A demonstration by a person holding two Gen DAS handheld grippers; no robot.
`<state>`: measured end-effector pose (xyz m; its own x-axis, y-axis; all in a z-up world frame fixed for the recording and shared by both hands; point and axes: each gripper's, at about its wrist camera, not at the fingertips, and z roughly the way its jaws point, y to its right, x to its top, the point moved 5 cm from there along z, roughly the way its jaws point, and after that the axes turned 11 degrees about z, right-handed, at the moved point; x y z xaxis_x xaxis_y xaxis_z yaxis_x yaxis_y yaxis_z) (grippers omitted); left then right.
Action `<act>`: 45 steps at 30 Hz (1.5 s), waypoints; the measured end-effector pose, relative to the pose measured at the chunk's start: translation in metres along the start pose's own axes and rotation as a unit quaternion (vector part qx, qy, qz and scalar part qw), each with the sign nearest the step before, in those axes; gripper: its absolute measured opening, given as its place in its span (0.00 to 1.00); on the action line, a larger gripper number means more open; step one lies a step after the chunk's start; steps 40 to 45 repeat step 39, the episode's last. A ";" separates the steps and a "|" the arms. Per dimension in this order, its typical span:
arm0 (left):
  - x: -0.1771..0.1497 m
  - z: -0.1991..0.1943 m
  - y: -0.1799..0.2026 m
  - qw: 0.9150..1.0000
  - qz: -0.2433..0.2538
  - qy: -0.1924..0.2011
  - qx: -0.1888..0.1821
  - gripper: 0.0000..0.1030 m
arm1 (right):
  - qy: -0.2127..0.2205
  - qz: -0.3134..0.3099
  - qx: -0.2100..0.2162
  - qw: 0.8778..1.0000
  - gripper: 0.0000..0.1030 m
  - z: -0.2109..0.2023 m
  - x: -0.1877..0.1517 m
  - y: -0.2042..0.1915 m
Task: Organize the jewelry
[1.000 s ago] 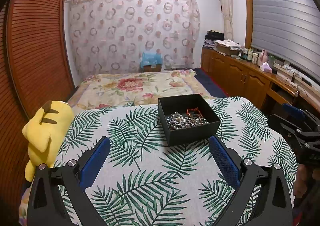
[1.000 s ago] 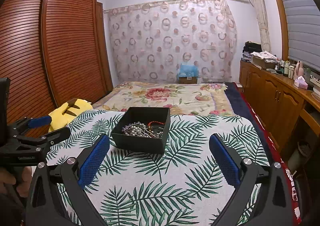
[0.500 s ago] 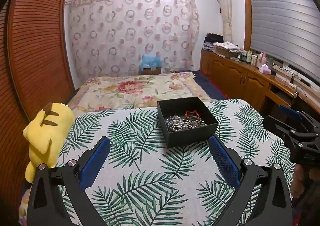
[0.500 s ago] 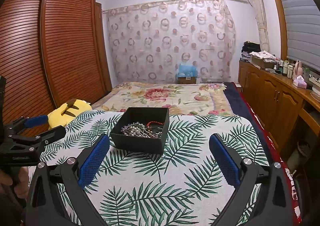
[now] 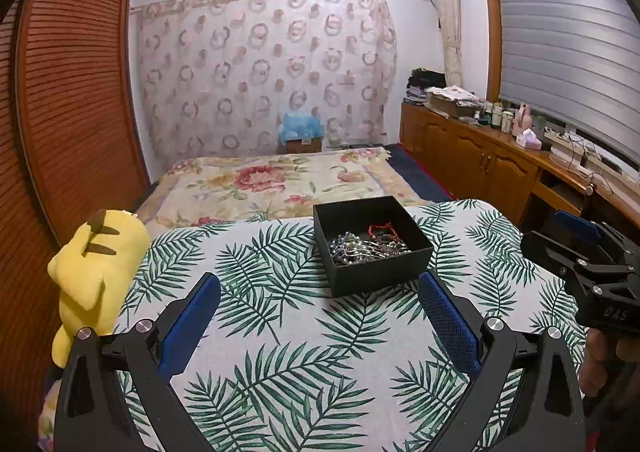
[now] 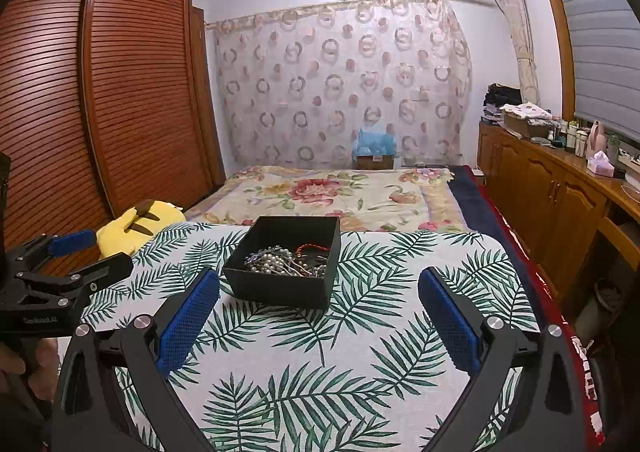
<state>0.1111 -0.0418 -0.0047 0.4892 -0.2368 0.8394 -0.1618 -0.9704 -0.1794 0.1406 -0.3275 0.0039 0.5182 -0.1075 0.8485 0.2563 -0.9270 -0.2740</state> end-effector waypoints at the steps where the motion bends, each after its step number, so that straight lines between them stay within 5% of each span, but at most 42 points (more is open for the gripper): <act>1: 0.000 0.001 0.000 1.000 0.000 0.000 0.000 0.92 | 0.000 0.000 -0.001 1.000 0.97 0.000 0.000 -0.001; 45: -0.001 0.001 -0.001 1.000 -0.001 0.001 0.000 0.92 | 0.003 0.002 -0.001 1.000 0.97 0.002 0.000 0.003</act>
